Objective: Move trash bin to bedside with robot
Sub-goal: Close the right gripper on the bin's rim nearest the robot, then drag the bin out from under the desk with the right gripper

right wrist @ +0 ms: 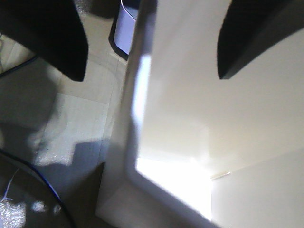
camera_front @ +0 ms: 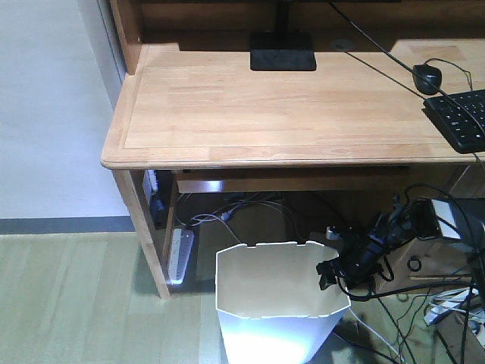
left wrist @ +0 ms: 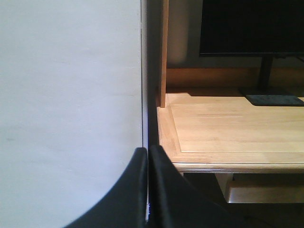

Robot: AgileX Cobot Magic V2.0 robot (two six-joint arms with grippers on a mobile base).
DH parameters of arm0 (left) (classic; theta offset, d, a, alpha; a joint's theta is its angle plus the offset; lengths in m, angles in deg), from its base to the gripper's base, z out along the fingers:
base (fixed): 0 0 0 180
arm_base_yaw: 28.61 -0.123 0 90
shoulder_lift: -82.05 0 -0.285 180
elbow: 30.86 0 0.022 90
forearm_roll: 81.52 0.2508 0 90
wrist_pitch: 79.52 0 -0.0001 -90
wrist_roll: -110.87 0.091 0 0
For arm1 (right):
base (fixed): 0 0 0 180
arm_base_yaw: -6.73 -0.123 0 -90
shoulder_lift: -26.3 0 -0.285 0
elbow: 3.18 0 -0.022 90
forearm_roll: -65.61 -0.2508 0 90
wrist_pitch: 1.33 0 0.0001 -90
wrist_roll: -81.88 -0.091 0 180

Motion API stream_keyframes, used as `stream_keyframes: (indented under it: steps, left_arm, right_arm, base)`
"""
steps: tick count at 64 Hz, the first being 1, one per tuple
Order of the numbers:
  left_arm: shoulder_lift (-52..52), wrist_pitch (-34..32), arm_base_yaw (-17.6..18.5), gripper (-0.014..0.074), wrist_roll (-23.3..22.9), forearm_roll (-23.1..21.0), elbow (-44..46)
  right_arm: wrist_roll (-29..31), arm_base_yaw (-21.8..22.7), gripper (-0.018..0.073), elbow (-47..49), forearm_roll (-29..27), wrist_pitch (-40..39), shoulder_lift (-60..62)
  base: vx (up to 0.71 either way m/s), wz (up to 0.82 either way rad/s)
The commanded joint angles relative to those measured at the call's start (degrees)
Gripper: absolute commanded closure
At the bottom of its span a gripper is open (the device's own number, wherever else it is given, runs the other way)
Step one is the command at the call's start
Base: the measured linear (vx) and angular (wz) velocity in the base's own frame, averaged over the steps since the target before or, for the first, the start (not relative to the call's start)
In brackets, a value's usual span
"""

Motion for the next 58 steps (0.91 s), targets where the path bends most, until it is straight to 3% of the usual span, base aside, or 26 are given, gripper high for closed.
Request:
stream_keyframes:
  steps: [1, 14, 46, 58]
  left_arm:
    - [-0.5, -3.8, -0.2, 0.0602, -0.2, -0.6, -1.6]
    - [-0.5, -3.8, -0.2, 0.0602, -0.2, -0.6, -1.6]
    - [-0.5, -3.8, -0.2, 0.0602, -0.2, -0.6, -1.6]
    - [-0.5, -3.8, -0.2, 0.0602, -0.2, -0.6, -1.6]
  right_arm:
    - [0.3, 0.3, 0.0165, 2.2, -0.5, 3.0, 2.5]
    - [0.5, 0.3, 0.0578, 2.3, -0.8, 3.8, 2.7]
    - [8.2, 0.3, 0.0566, 1.6, -6.4, 11.9, 8.4]
    - [8.8, 0.3, 0.0565, -7.9, -7.2, 3.0, 14.1]
  base:
    - [0.00, 0.00]
    - [0.00, 0.00]
    - [0.00, 0.00]
    - [0.00, 0.00]
